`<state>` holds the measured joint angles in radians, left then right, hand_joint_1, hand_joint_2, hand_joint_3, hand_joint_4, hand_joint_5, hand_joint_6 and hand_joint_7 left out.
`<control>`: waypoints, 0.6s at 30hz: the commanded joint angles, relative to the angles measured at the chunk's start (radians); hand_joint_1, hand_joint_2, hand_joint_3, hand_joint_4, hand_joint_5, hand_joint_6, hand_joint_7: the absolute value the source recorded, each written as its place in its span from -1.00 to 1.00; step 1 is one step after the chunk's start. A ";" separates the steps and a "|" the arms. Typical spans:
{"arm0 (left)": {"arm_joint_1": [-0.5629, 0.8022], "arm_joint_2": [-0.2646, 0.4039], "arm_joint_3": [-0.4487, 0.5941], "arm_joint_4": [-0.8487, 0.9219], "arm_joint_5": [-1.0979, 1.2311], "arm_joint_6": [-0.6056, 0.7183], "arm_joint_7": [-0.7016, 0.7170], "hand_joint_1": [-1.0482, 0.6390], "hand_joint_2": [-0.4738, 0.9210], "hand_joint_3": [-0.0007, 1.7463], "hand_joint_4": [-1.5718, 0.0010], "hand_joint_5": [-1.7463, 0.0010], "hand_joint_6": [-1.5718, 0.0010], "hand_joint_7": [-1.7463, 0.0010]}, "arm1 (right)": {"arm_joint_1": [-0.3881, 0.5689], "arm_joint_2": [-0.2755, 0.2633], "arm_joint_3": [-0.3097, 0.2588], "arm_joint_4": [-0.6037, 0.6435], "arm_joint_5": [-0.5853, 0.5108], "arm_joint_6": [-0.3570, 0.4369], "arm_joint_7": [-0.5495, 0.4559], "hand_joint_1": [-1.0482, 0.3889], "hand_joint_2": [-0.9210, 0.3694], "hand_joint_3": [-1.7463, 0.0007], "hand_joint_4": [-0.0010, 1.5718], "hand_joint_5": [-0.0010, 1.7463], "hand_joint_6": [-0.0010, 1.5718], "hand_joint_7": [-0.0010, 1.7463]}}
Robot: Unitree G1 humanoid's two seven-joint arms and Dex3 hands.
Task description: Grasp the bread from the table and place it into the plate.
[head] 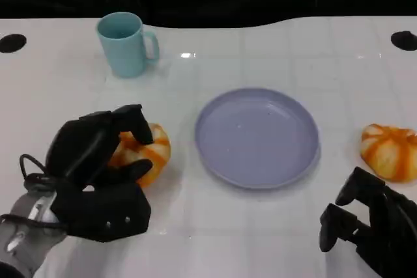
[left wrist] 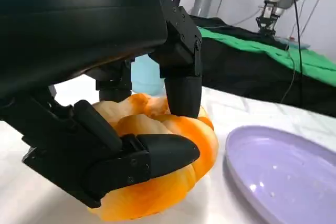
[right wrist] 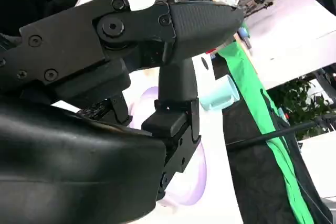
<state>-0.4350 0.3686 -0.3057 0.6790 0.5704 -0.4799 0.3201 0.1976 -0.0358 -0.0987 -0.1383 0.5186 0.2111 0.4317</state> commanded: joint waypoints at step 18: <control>-0.140 -0.132 0.039 -0.044 -0.076 0.035 -0.086 0.06 0.22 0.58 -0.16 -1.00 0.07 -1.00 | 0.001 -0.008 -0.010 0.004 -0.006 -0.028 0.005 -0.35 -1.00 0.60 -0.07 1.00 -0.23 0.78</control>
<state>-0.5390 0.2509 -0.2612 0.6124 0.4824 -0.4406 0.2154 0.1935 -0.0337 -0.0986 -0.1267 0.5081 0.1933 0.4309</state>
